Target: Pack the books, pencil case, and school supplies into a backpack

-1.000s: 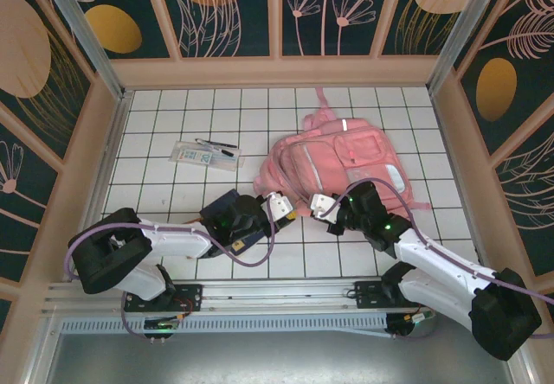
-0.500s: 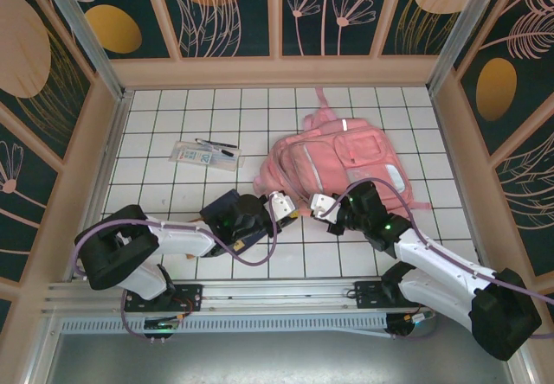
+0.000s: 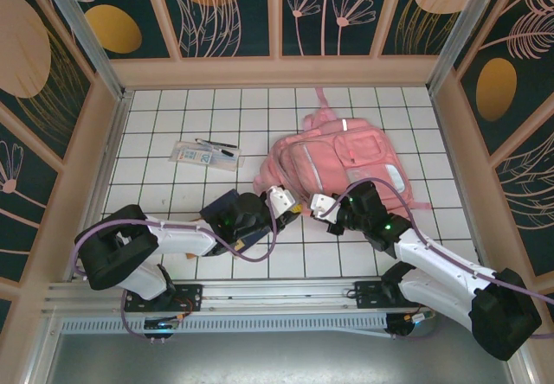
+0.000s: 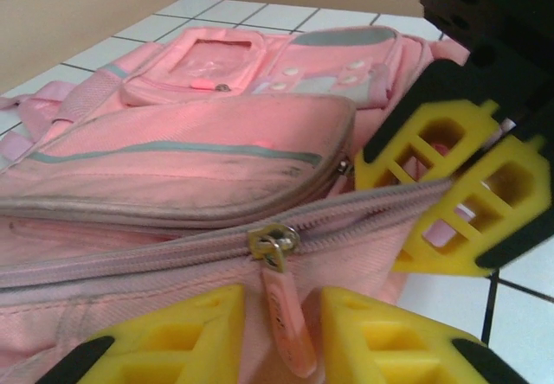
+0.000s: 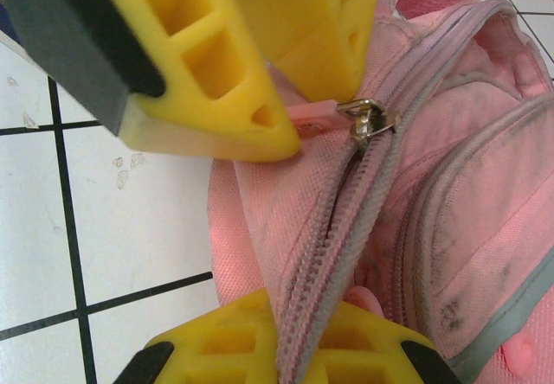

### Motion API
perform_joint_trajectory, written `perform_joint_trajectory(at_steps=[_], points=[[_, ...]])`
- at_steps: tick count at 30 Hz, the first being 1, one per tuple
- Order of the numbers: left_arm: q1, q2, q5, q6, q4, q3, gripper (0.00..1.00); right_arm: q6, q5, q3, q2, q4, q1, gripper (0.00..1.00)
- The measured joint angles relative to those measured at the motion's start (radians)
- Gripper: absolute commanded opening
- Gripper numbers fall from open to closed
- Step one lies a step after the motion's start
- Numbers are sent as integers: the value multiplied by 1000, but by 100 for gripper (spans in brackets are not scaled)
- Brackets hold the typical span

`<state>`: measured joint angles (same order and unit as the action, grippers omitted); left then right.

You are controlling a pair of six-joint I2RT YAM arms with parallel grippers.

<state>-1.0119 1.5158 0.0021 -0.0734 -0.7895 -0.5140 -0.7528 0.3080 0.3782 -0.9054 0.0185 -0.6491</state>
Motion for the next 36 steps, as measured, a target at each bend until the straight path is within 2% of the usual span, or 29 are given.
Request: perform_joint_trajectory(at_steps=[4, 6, 10, 15, 21, 25, 30, 34, 36], points=[[-1, 13, -23, 32, -16, 0, 22, 0, 0, 0, 0, 0, -1, 0], [-2, 30, -35, 42, -32, 0, 17, 0, 0, 0, 0, 0, -1, 0], [-4, 51, -38, 56, -52, 0, 0, 0, -2, -2, 0, 0, -3, 0], [-2, 22, -32, 19, -43, 14, 0, -29, -14, -2, 0, 0, -11, 0], [87, -130, 146, -45, 130, 14, 0, -113, -57, -2, 19, -29, -33, 0], [140, -222, 237, -148, 232, 10, 0, -166, -76, -1, 27, -37, -43, 0], [240, -182, 382, -236, 332, -50, 0, -218, -125, 12, 23, -19, -66, 0], [315, -138, 388, -315, 414, -93, 0, -237, -154, 9, 26, 53, -63, 0], [357, -111, 438, -372, 479, -124, 0, -241, -159, 5, 26, 92, -63, 0]])
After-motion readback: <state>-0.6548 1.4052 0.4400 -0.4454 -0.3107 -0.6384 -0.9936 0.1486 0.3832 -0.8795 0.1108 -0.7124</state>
